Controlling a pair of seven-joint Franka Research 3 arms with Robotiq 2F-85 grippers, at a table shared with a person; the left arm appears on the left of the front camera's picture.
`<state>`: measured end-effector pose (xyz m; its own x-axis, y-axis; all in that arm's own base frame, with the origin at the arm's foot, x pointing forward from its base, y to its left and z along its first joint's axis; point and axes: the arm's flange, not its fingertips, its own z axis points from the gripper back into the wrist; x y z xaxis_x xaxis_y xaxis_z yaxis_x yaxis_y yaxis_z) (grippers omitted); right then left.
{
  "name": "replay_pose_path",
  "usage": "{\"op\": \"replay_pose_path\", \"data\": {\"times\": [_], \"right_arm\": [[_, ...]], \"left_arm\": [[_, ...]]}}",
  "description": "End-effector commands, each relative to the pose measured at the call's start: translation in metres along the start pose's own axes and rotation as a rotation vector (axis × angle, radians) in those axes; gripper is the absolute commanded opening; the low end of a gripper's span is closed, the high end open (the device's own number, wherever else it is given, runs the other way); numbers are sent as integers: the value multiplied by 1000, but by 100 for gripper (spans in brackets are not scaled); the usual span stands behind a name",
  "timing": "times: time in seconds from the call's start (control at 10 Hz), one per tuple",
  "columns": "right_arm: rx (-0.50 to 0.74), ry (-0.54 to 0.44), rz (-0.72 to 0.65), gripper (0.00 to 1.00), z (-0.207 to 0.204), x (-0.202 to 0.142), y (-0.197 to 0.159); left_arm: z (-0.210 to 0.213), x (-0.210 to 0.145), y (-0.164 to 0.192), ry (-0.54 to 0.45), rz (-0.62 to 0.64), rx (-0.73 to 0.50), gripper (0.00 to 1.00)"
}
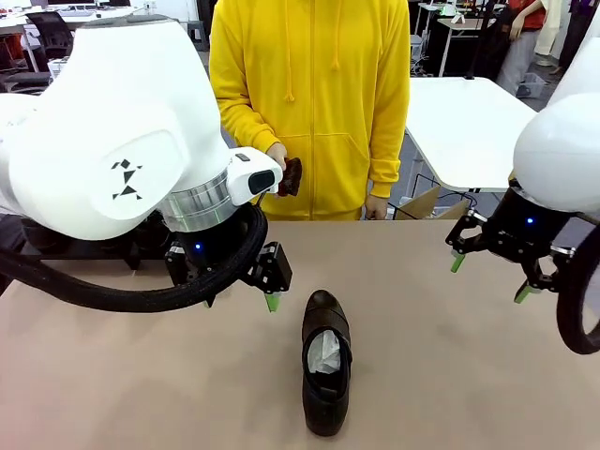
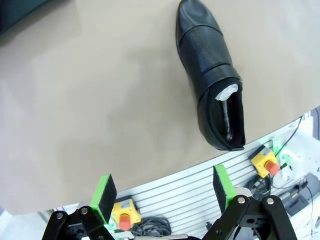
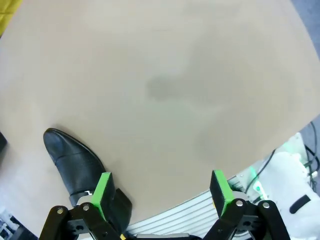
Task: Organize the shoes by placing them on the stand.
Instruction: Place the Shoe from the middle of the table onto the Shoes Stand.
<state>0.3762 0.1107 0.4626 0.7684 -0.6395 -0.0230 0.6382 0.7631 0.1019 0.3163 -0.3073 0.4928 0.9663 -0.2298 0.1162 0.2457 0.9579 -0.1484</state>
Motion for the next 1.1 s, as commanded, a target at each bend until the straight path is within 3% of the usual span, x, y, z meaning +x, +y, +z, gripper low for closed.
{"op": "replay_pose_path", "data": {"times": [0.0, 0.2, 0.3, 0.5, 0.7, 1.0], "right_arm": [[7, -19, 13, 100, 3, -6, -5], [7, -19, 13, 100, 3, -6, -5], [7, -19, 13, 100, 3, -6, -5], [7, -19, 13, 100, 3, -6, -5], [7, -19, 13, 100, 3, -6, -5], [7, -19, 13, 100, 3, -6, -5]], "left_arm": [[-2, 4, -3, -3, -40, 48, 100], [-2, 0, -2, 0, -11, 11, 100], [-24, -4, -23, 19, -8, 60, 100], [-54, -14, -51, 85, 13, 28, 100], [-77, -22, -63, 76, 59, -15, 100], [-106, -20, -77, 31, 111, 58, 100]]}}
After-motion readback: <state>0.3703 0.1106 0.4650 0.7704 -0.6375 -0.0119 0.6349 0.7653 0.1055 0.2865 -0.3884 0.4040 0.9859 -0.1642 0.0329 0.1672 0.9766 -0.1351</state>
